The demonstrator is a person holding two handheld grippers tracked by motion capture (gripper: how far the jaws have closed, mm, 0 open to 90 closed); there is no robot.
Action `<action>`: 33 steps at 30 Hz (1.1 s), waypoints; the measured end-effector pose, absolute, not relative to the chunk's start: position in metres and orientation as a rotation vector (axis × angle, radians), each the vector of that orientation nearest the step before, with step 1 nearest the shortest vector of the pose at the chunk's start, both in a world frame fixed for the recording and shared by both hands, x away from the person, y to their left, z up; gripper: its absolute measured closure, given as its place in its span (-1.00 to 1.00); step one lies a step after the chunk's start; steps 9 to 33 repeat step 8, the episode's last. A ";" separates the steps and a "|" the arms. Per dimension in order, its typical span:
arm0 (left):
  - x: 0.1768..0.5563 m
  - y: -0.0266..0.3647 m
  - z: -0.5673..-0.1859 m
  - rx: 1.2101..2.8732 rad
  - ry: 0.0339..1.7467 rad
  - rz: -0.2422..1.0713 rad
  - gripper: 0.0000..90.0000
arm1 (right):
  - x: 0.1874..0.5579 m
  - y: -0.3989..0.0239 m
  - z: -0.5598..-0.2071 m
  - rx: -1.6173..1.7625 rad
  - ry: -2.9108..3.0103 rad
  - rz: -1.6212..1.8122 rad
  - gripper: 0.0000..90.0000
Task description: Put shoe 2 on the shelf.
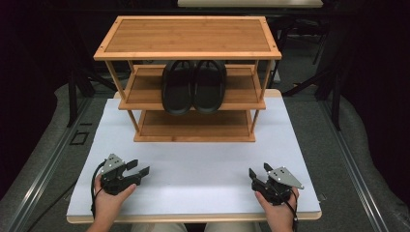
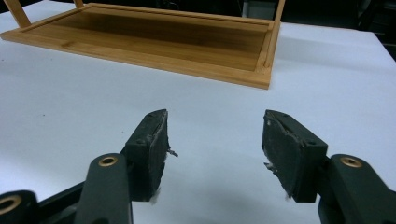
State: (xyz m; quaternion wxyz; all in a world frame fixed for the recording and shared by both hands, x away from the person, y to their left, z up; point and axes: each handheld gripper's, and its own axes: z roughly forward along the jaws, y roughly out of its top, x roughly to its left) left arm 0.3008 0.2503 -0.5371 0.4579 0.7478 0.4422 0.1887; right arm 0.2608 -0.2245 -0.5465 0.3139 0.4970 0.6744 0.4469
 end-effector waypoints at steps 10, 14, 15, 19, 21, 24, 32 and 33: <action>0.304 0.241 -0.539 1.860 1.077 0.454 -0.21 | 0.265 -0.227 -0.551 1.316 1.800 1.179 -0.10; 0.304 0.241 -0.539 1.860 1.077 0.454 -0.21 | 0.265 -0.227 -0.551 1.316 1.800 1.179 -0.10; 0.304 0.241 -0.539 1.860 1.077 0.454 -0.21 | 0.265 -0.227 -0.551 1.316 1.800 1.179 -0.10; 0.304 0.241 -0.539 1.860 1.077 0.454 -0.21 | 0.265 -0.227 -0.551 1.316 1.800 1.179 -0.10; 0.304 0.241 -0.539 1.860 1.077 0.454 -0.21 | 0.265 -0.227 -0.551 1.316 1.800 1.179 -0.10; 0.304 0.241 -0.539 1.860 1.077 0.454 -0.21 | 0.265 -0.227 -0.551 1.316 1.800 1.179 -0.10; 0.304 0.241 -0.539 1.860 1.077 0.454 -0.21 | 0.265 -0.227 -0.551 1.316 1.800 1.179 -0.10; 0.304 0.241 -0.539 1.860 1.077 0.454 -0.21 | 0.265 -0.227 -0.551 1.316 1.800 1.179 -0.10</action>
